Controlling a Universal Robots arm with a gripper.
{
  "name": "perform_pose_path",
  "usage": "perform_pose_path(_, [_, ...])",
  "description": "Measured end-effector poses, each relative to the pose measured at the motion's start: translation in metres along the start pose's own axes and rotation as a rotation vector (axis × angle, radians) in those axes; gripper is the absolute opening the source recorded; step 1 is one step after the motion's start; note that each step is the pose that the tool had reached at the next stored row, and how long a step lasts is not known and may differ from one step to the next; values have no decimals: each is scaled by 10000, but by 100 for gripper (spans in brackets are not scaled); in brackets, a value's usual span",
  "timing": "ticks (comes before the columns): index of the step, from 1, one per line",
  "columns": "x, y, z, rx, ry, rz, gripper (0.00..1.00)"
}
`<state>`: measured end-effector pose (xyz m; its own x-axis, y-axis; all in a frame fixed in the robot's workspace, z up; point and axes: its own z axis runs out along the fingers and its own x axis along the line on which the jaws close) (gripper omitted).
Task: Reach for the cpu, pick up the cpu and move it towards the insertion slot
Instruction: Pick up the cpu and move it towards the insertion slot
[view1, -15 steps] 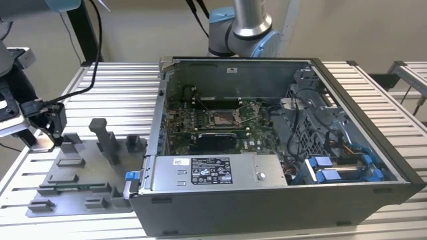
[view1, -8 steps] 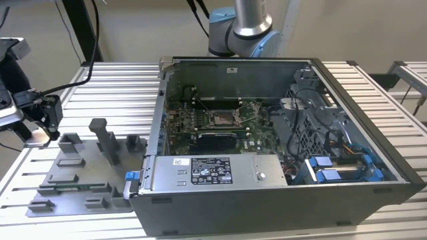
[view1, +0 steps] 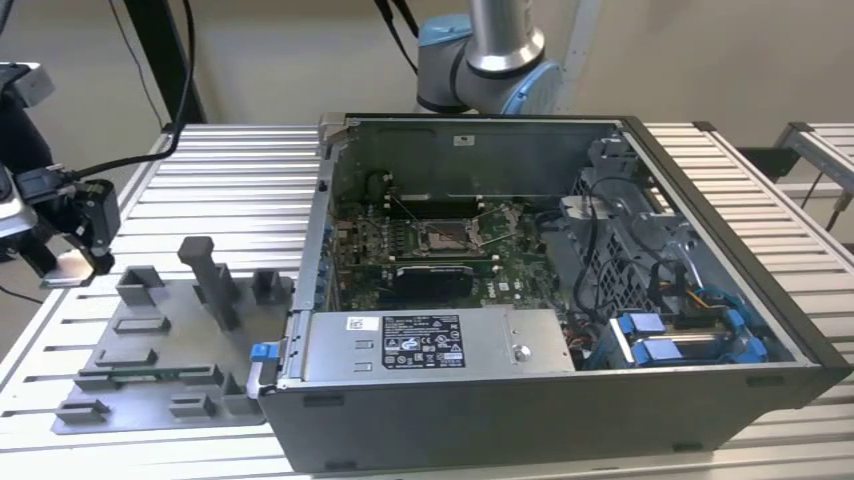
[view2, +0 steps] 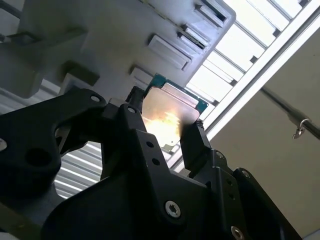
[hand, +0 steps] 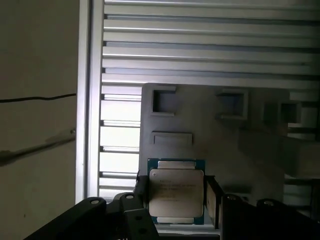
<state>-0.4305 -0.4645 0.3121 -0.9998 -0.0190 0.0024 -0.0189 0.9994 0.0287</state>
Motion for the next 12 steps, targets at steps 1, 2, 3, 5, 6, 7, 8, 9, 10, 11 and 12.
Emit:
perform_pose_path(1, [0,0,-8,8,1,0,0])
perform_pose_path(2, [0,1,-17,13,1,0,0])
perform_pose_path(3, [0,1,-27,16,2,0,0])
perform_pose_path(5, [0,2,-49,16,0,0,0])
perform_pose_path(6, [0,2,-62,20,0,0,0])
perform_pose_path(7, [0,2,-74,28,1,0,0])
perform_pose_path(8, [0,3,-84,33,2,0,0])
perform_pose_path(9, [0,3,-95,41,1,0,0])
perform_pose_path(10, [0,3,-103,48,1,0,0])
perform_pose_path(11, [0,3,-111,51,1,0,0])
perform_pose_path(12, [0,4,-122,53,2,0,0])
